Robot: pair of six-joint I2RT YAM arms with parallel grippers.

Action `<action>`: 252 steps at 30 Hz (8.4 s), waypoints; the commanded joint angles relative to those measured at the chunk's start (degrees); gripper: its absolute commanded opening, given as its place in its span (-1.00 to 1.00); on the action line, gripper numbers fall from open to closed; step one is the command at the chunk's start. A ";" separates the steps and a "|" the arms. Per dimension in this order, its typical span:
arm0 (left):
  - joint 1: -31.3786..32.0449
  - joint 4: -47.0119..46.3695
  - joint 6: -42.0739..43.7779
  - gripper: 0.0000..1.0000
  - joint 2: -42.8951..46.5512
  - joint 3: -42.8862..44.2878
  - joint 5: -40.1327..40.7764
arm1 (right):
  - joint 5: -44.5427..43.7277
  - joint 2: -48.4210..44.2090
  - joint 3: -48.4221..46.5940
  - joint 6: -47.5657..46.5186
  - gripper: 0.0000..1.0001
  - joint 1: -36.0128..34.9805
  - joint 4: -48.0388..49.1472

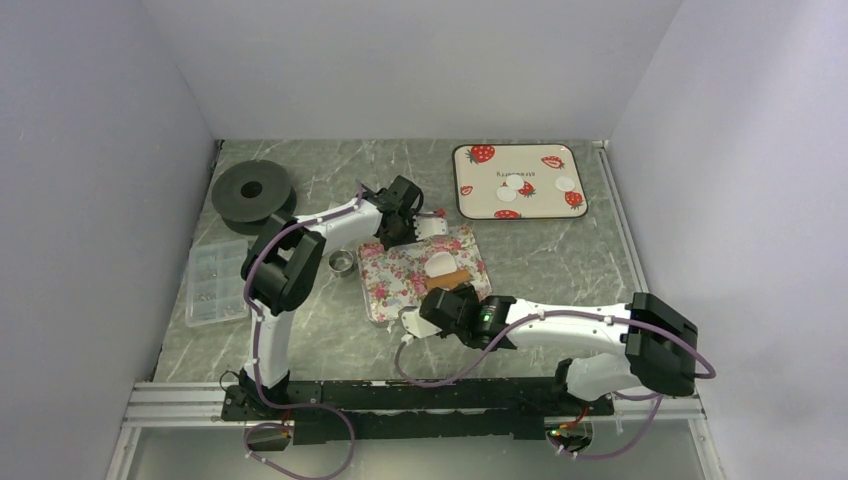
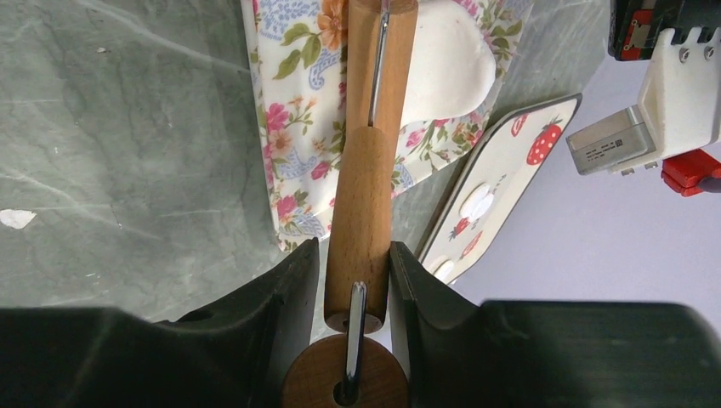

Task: Roll out the dumpling wrappers from the dough
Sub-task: Flatten out the dough on the work surface.

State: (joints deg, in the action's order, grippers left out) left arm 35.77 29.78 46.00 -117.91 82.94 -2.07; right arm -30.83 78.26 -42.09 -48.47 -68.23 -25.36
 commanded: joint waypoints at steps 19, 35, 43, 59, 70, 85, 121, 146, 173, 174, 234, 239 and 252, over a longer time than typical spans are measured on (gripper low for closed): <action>-0.85 10.65 -1.11 -1.00 -5.76 -2.30 -12.43 | 22.59 -15.52 -20.99 23.73 -1.00 9.63 -19.59; -3.09 13.45 -3.99 -1.00 -5.46 0.12 -18.07 | 50.29 -4.97 -41.64 58.10 -1.00 33.45 -38.01; -3.10 12.89 -4.66 -1.00 -5.75 0.30 -18.15 | 62.85 1.51 -38.98 61.96 -1.00 43.27 -35.67; -2.94 11.97 -4.42 -1.00 -6.67 -0.54 -16.61 | 58.48 21.13 -40.59 55.77 -1.00 48.95 -34.21; -2.68 11.79 -4.10 -1.00 -6.89 -0.56 -16.21 | 52.35 24.18 -36.35 55.76 -1.00 47.40 -32.27; -2.02 11.48 -3.63 -1.00 -6.92 -0.93 -14.80 | 47.91 27.26 -36.43 54.75 -1.00 45.79 -33.01; -1.84 10.42 -2.95 -1.00 -6.67 -1.54 -13.46 | 30.70 13.27 -53.12 57.25 -1.00 43.70 -47.69; -1.84 10.03 -2.58 -1.00 -6.19 -2.17 -12.75 | 15.55 -6.12 -14.53 4.98 -1.00 14.52 -0.92; -1.58 9.95 -2.58 -1.00 -5.96 -2.38 -12.66 | 5.74 2.99 -4.08 0.56 -1.00 6.72 -7.43; -1.58 9.94 -2.58 -1.00 -5.92 -2.35 -12.62 | 5.25 1.91 -3.52 1.10 -1.00 6.04 -8.76; -1.49 9.95 -2.18 -1.00 -6.28 -2.39 -12.26 | 6.99 0.28 0.30 8.74 -1.00 1.00 -16.30; -1.50 10.09 -2.31 -1.00 -6.55 -2.21 -12.30 | 6.12 -0.51 1.93 6.49 -1.00 2.14 -12.75; -1.49 9.77 -2.21 -1.00 -6.09 -2.57 -11.99 | 6.06 2.02 0.71 7.99 -1.00 1.89 -14.11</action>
State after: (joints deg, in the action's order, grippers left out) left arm 32.93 32.67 42.33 -118.21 84.84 -14.94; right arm -32.97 81.58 -46.02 -46.44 -63.70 -23.81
